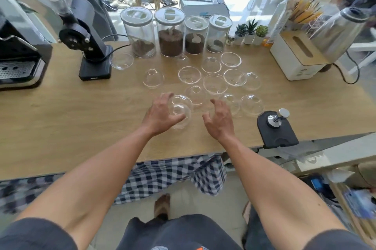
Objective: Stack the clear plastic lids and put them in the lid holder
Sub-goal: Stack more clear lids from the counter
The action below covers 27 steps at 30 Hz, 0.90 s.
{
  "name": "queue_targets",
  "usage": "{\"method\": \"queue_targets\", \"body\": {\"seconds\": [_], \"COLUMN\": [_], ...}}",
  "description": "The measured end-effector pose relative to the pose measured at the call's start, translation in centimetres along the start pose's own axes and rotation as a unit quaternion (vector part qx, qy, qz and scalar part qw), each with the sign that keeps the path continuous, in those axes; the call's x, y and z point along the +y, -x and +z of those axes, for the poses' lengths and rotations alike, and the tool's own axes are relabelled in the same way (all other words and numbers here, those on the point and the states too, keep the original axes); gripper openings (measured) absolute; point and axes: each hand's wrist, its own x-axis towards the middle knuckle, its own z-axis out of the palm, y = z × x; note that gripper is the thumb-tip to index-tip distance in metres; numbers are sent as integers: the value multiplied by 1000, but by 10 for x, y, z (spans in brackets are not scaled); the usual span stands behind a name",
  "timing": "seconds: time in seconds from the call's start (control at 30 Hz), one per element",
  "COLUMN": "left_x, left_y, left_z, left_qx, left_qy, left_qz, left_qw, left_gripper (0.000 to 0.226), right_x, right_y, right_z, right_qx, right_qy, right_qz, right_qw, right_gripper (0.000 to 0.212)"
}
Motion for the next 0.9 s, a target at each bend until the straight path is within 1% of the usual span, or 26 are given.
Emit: {"method": "queue_targets", "body": {"seconds": [0.13,0.27,0.4,0.5,0.57,0.63,0.77,0.9], "left_x": [6,5,13,23,29,35,47,50], "left_y": [8,14,4,-26,-52,-74,-102,-109], "left_z": [16,26,26,25,27,32,45,62], "left_qx": [-12,-14,21,44,32,9,-30,-43], "left_qy": [-25,-32,-16,-12,-34,-77,-155,-188], "left_qz": [-10,-27,-32,-45,-49,-57,-79,-80], "left_qw": [1000,999,999,998,998,995,984,978], "left_gripper": [94,94,101,90,81,79,83,91], "right_x": [24,39,50,54,56,58,60,62], "right_y": [-5,-11,-22,-34,-39,-40,-34,-25], "right_z": [-14,-24,-27,-25,-23,-21,-16,-12], "right_qx": [35,48,32,5,-8,-12,0,0], "right_qy": [32,60,97,114,124,141,154,113], "right_qz": [24,50,76,82,78,77,70,60], "right_qw": [999,996,992,990,989,987,986,992], "right_gripper": [49,52,72,84,84,82,75,80]}}
